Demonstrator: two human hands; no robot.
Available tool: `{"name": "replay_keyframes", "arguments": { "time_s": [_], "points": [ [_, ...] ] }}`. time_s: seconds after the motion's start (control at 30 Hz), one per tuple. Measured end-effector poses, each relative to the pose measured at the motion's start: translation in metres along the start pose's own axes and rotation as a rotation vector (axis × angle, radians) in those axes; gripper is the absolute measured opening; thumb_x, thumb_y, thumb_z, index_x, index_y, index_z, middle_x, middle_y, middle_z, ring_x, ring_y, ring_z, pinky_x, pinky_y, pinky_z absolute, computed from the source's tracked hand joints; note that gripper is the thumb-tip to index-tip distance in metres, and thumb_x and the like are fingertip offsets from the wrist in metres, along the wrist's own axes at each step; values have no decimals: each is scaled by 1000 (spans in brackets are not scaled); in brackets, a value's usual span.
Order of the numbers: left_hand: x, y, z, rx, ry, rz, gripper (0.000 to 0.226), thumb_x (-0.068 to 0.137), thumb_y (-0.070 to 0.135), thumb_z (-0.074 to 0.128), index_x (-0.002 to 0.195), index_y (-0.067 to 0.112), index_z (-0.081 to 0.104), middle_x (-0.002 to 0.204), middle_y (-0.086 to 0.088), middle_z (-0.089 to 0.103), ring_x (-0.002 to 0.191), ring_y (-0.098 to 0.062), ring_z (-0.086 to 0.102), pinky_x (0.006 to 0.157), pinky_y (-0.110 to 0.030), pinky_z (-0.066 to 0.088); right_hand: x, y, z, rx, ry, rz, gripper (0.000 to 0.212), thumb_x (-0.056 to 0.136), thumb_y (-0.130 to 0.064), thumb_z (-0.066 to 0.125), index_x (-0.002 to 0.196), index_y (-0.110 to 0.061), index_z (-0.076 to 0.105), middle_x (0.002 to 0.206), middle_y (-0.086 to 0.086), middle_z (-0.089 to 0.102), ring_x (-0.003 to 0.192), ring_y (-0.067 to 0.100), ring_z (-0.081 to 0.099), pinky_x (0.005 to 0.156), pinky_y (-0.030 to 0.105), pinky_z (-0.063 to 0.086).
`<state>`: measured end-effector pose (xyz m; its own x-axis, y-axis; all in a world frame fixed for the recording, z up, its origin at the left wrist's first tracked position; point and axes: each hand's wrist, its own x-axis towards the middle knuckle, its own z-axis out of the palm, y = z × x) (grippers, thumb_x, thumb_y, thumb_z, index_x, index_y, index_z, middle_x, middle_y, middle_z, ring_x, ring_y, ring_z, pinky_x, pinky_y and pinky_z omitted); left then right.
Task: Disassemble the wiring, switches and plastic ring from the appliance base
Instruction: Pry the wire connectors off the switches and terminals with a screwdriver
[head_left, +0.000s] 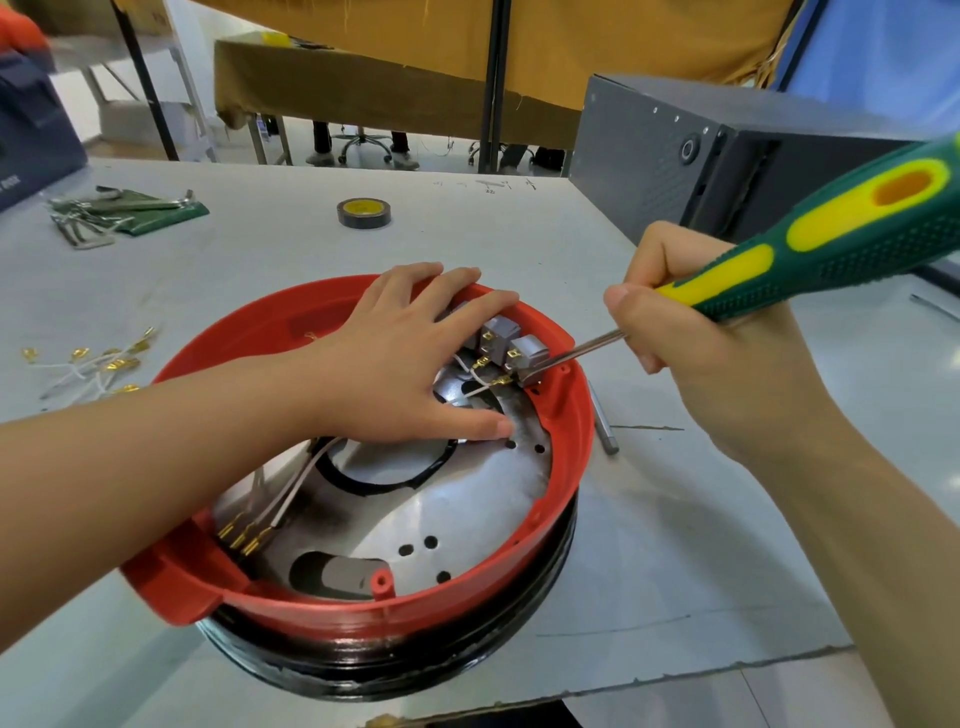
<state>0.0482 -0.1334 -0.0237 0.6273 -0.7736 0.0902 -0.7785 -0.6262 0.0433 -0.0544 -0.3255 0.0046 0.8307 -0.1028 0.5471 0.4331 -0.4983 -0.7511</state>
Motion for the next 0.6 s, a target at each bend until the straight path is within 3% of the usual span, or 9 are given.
{"name": "replay_keyframes", "arguments": {
  "time_s": [0.23, 0.6],
  "points": [
    [0, 0, -1, 2, -10, -3, 100, 63, 90, 32, 146, 46, -3, 157, 10, 0, 143, -22, -1, 115, -46, 8, -1, 6, 0, 86, 68, 55, 25, 75, -16, 54, 57, -11, 37, 52, 11, 34, 51, 18, 33, 51, 27, 28],
    [0, 0, 0, 13, -8, -1, 99, 63, 88, 31, 146, 46, -3, 158, 8, 1, 143, -25, 0, 115, -47, 9, -2, 7, 3, 150, 143, 106, 28, 74, -16, 54, 51, -23, 39, 47, -7, 33, 46, 13, 33, 46, 20, 29]
  ]
}}
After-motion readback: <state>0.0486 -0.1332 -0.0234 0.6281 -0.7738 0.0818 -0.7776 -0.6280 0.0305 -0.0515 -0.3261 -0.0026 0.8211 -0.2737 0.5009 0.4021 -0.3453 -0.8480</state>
